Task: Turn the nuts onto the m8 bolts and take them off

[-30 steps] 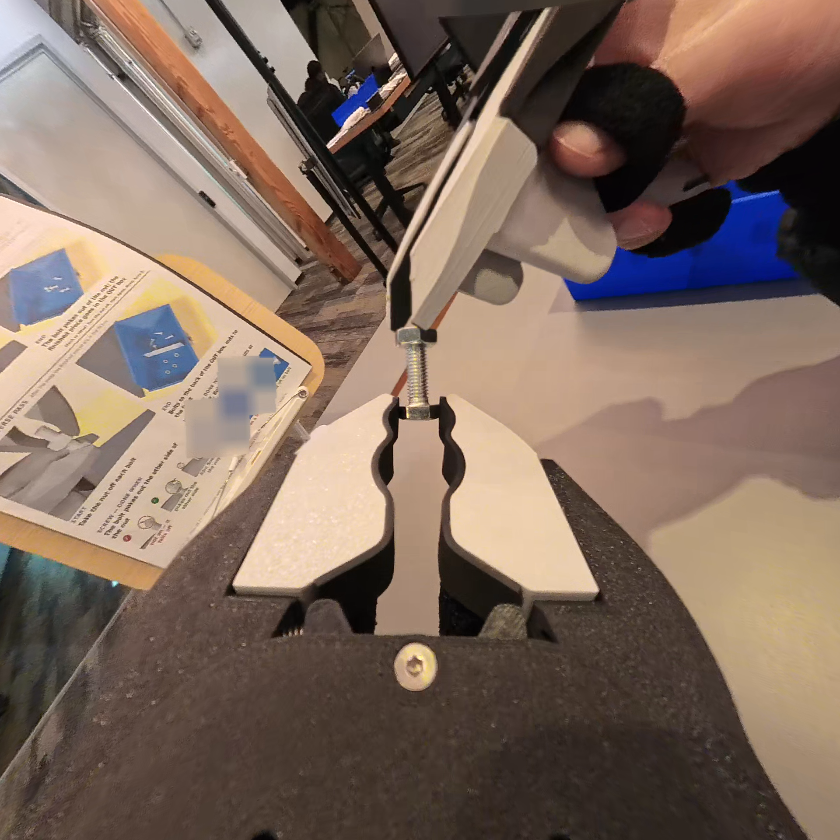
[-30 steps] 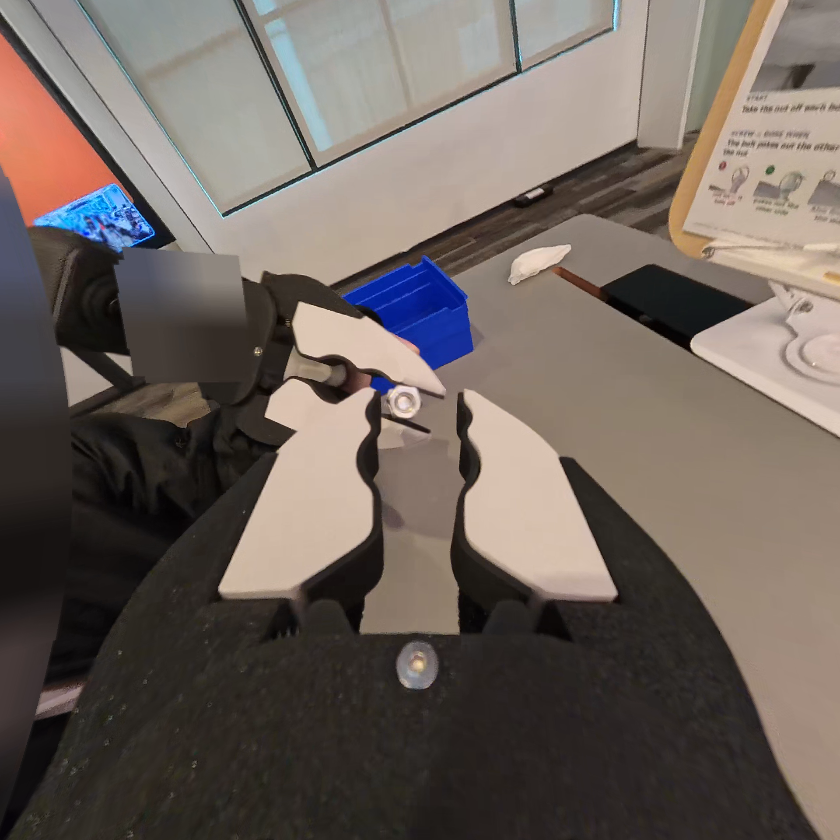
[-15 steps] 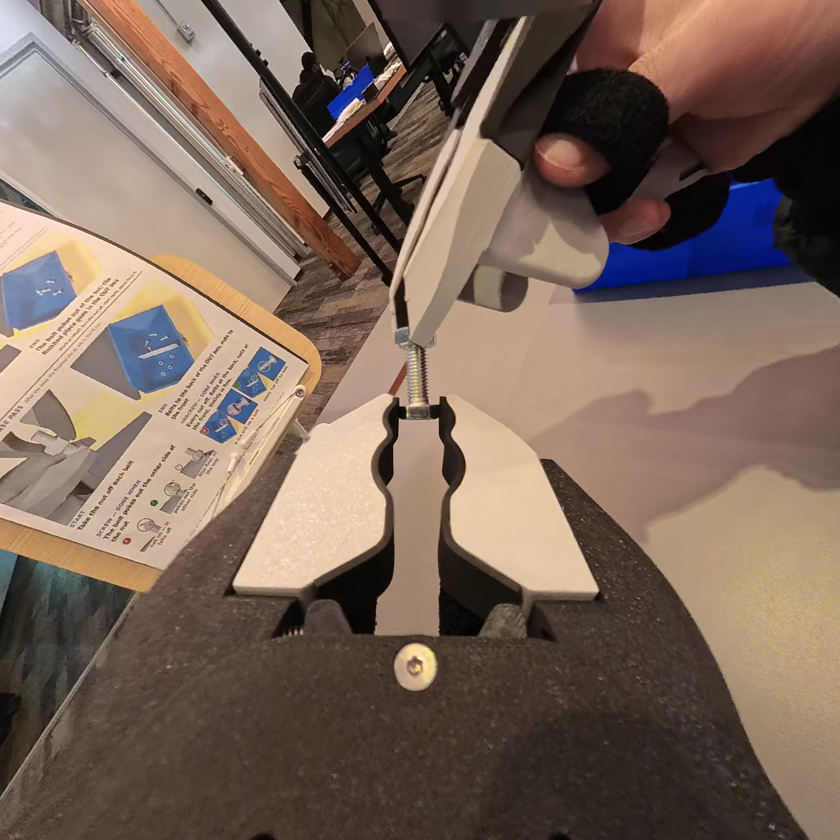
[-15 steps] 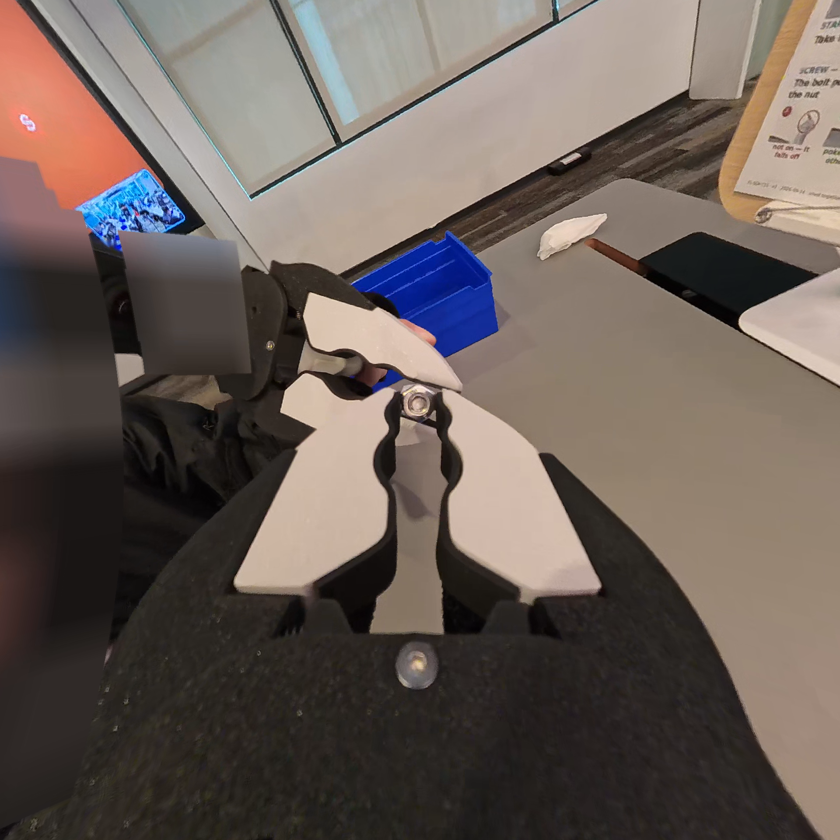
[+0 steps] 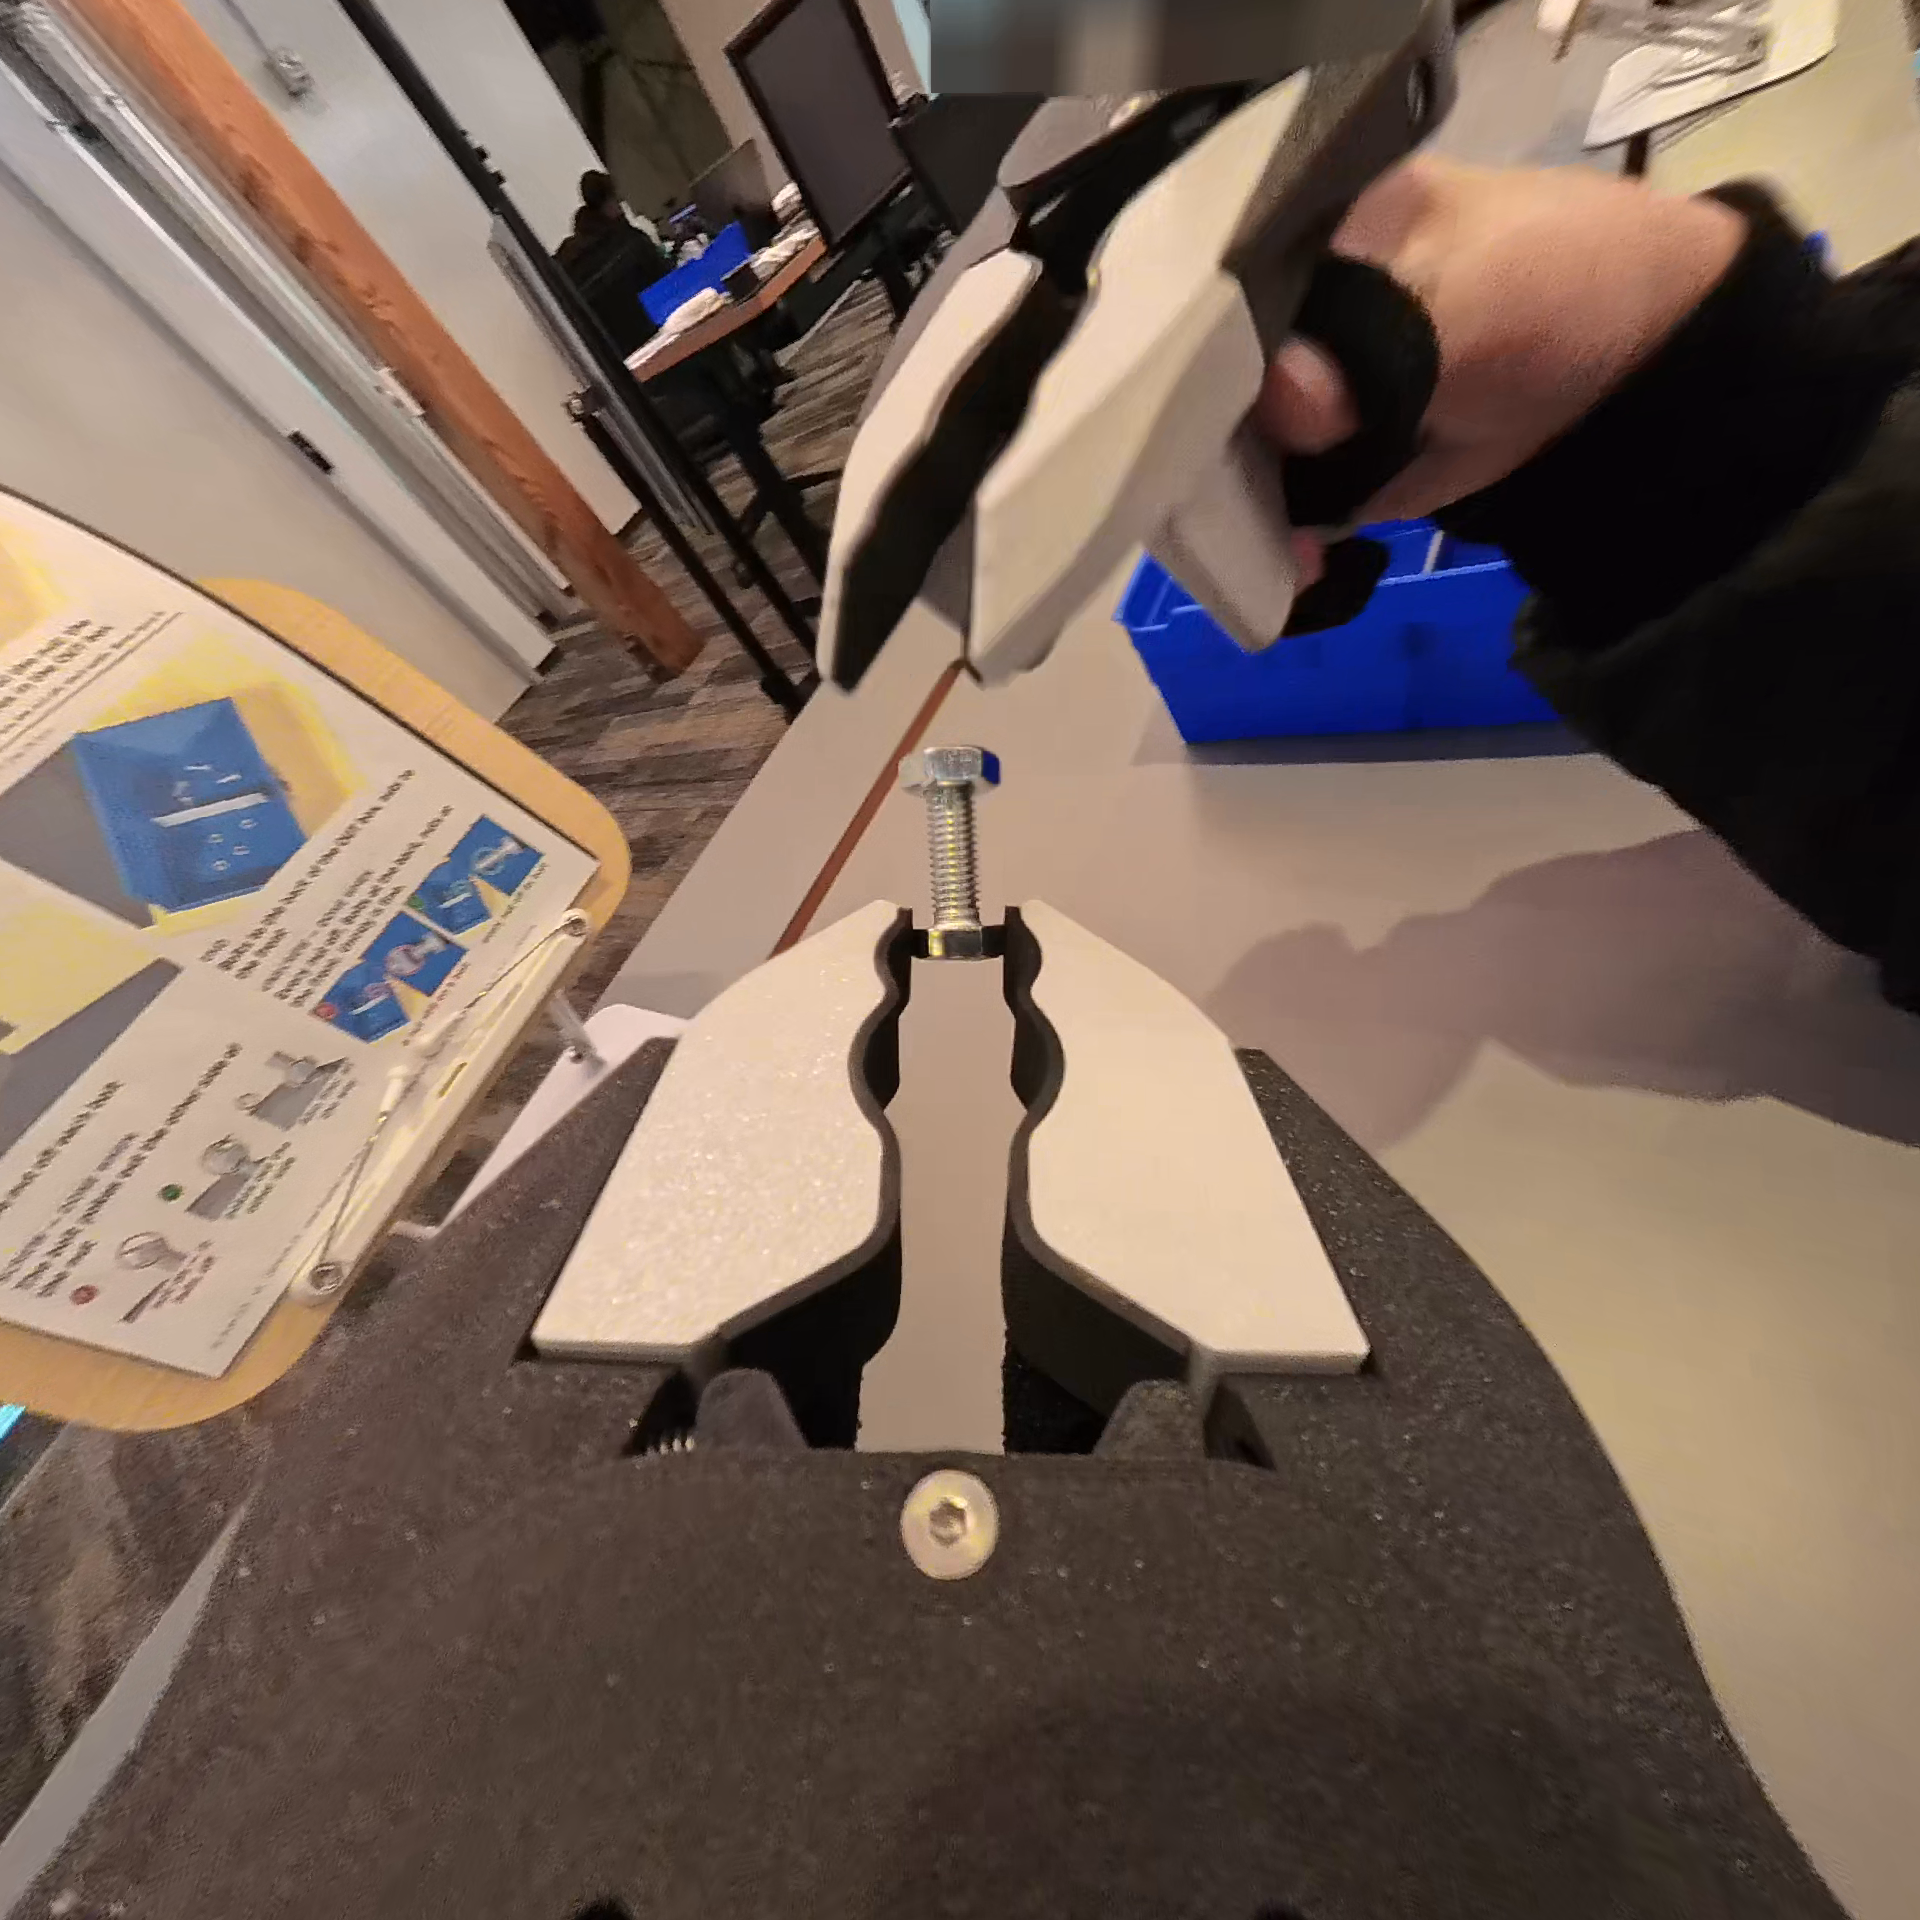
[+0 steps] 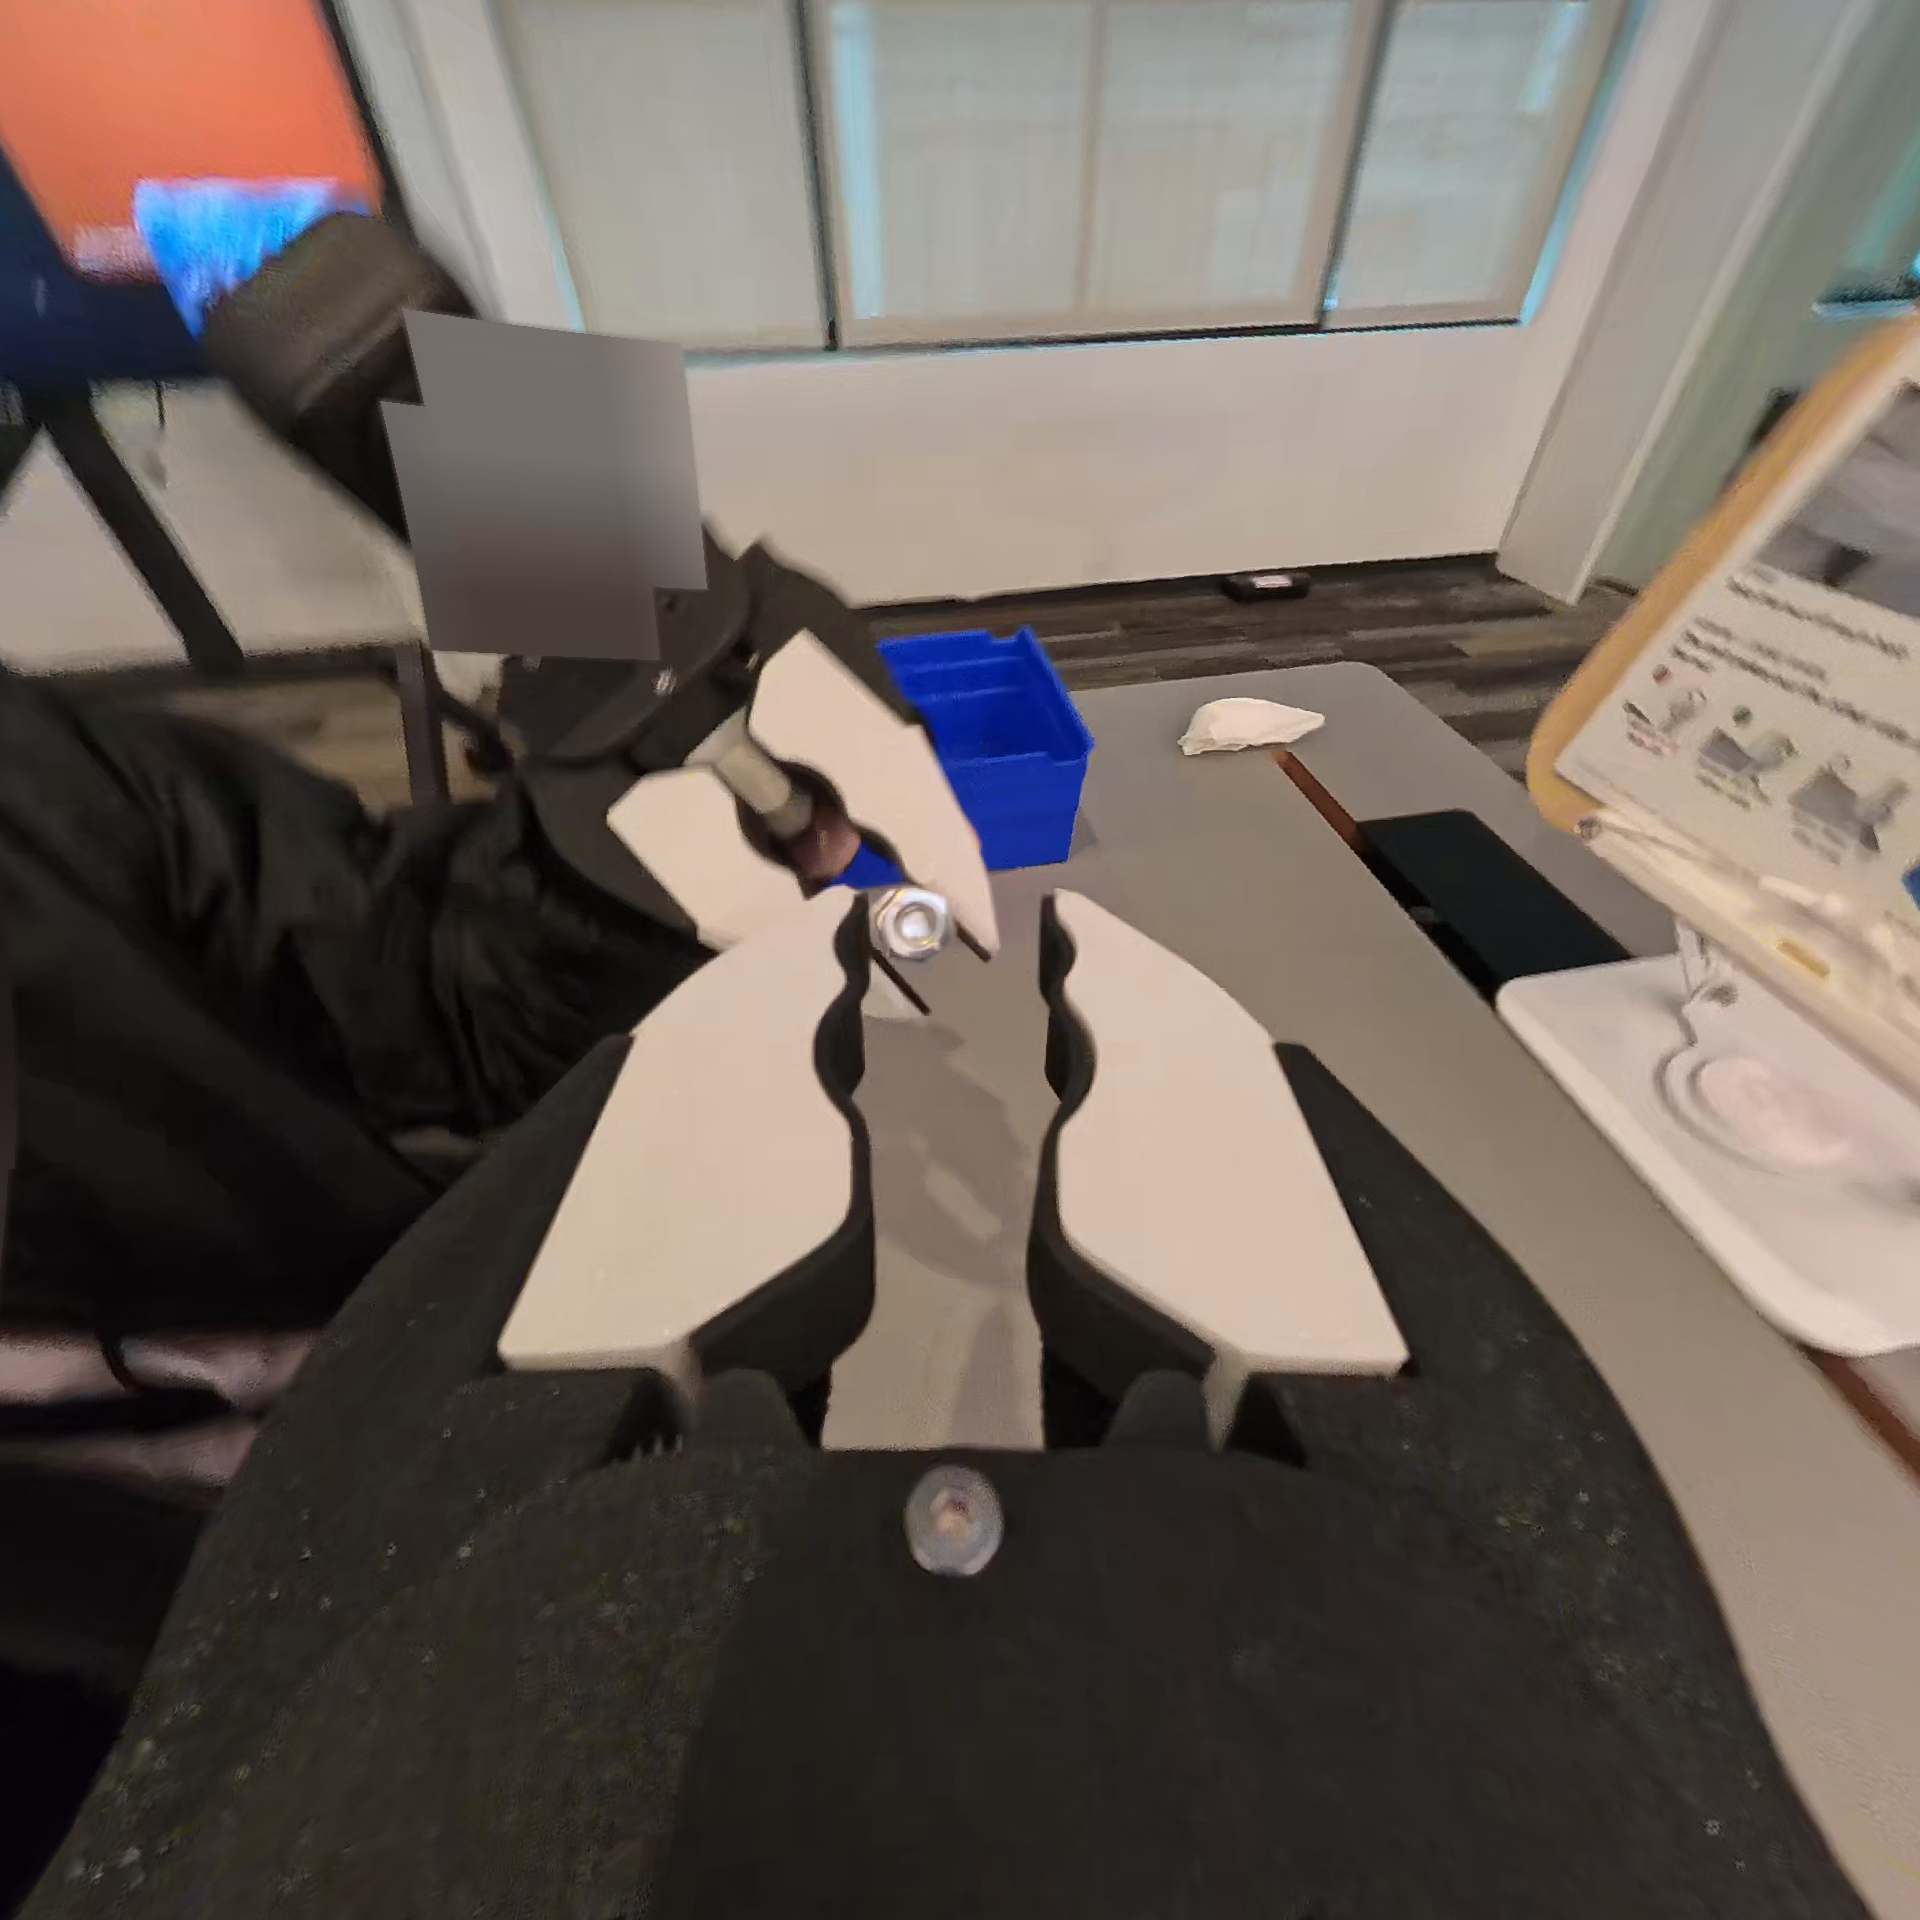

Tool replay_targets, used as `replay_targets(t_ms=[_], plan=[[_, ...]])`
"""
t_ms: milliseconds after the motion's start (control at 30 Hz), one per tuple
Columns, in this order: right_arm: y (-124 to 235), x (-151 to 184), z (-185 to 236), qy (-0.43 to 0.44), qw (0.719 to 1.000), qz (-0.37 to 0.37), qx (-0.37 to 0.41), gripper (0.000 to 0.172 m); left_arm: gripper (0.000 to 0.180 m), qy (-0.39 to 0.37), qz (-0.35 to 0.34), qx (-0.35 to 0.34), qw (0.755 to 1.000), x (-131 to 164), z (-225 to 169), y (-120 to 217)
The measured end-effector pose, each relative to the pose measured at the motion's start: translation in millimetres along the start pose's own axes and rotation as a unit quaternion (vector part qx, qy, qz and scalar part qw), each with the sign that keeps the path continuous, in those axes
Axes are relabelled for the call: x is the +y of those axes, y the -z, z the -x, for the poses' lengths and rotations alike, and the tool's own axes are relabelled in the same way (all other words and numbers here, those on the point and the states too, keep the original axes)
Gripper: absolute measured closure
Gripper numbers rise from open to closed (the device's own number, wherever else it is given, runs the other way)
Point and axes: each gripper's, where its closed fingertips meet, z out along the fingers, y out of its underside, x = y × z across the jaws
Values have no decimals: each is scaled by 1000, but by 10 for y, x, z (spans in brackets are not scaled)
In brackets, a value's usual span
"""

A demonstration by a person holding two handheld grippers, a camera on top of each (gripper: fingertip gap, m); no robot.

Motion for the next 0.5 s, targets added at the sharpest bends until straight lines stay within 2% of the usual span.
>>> replay_targets(t_ms=[67,133,233,433,500], plan=[[22,-34,-35,-101,995,-21,-8,139,164,-2,3,-7,1000,10,18,-10],[2,9,-72,-157,987,-17,-9,138,164,-10,6,-26,1000,19,61,-20],[-45,69,-159,-179,984,-8,20,141,164,-25,21,-47,998,64,105,-36],[-149,168,-112,-189,982,23,16,137,164,-31,30,-50,998,93,97,-65],[-163,189,-68,-183,983,34,1,152,164,-32,32,-50,998,96,96,-64]])
